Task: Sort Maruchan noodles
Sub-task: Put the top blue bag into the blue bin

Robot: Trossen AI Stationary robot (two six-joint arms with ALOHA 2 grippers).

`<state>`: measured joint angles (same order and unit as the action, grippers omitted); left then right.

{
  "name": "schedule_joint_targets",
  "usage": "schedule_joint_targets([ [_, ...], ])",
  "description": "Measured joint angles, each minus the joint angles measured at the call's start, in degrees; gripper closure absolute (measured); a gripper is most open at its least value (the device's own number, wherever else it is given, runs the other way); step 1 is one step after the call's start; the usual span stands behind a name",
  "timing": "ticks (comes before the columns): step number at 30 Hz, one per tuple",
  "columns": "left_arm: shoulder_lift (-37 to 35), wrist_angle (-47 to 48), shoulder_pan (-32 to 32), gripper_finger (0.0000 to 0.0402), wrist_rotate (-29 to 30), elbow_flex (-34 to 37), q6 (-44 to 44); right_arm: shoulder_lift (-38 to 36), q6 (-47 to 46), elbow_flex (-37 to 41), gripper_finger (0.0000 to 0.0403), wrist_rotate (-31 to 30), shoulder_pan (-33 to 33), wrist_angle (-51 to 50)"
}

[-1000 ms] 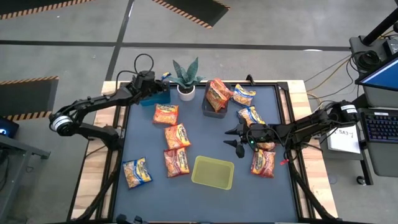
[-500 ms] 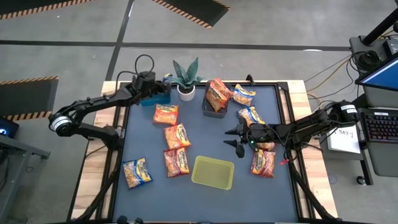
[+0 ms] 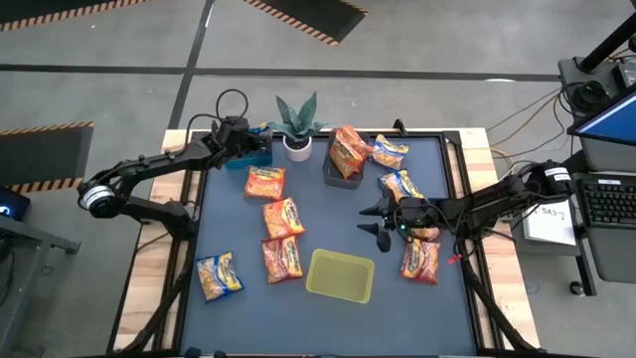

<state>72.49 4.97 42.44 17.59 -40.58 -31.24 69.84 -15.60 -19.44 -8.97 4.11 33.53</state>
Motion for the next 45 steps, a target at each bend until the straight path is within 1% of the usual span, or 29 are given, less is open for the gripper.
schedule_joint_targets([
  [6,-0.9,4.0,-1.0,0.0402,0.7,0.0,-1.4,0.0,0.0,0.0,0.0197,0.2,0.0,0.0],
  [11,-1.2,4.0,-1.8,0.0402,2.3,0.0,-2.3,0.0,0.0,0.0,0.0197,0.2,0.0,0.0],
  [14,-1.2,4.0,-2.0,0.0402,2.3,0.0,-2.3,0.0,0.0,0.0,0.0197,0.2,0.0,0.0],
  [17,-1.2,4.1,-2.2,0.0399,1.1,0.0,-2.2,0.0,0.0,0.0,0.0197,0.2,0.0,0.0],
  [21,-1.2,4.1,-2.3,0.0372,1.0,0.0,-2.1,0.0,0.0,0.0,0.0197,0.2,0.0,0.0],
  [26,-1.3,4.0,-2.3,0.0315,1.4,0.0,-0.6,0.0,-0.1,0.0,0.0197,0.2,0.0,0.0],
  [31,-3.2,2.4,-2.3,0.0261,1.5,0.0,4.7,0.0,0.0,0.0,0.0197,0.2,0.0,-0.1],
  [35,-5.9,2.6,-2.3,0.0235,1.5,-1.2,10.5,0.0,0.0,0.0,0.0197,0.2,0.0,-0.2],
  [40,-8.6,2.7,-2.6,0.0234,1.1,-2.0,18.0,0.0,-0.1,0.0,0.0197,0.1,0.0,-0.2],
  [45,-8.6,1.8,-4.6,0.0253,-5.2,0.8,26.8,0.0,0.0,0.0,0.0197,0.1,0.0,-0.2],
])
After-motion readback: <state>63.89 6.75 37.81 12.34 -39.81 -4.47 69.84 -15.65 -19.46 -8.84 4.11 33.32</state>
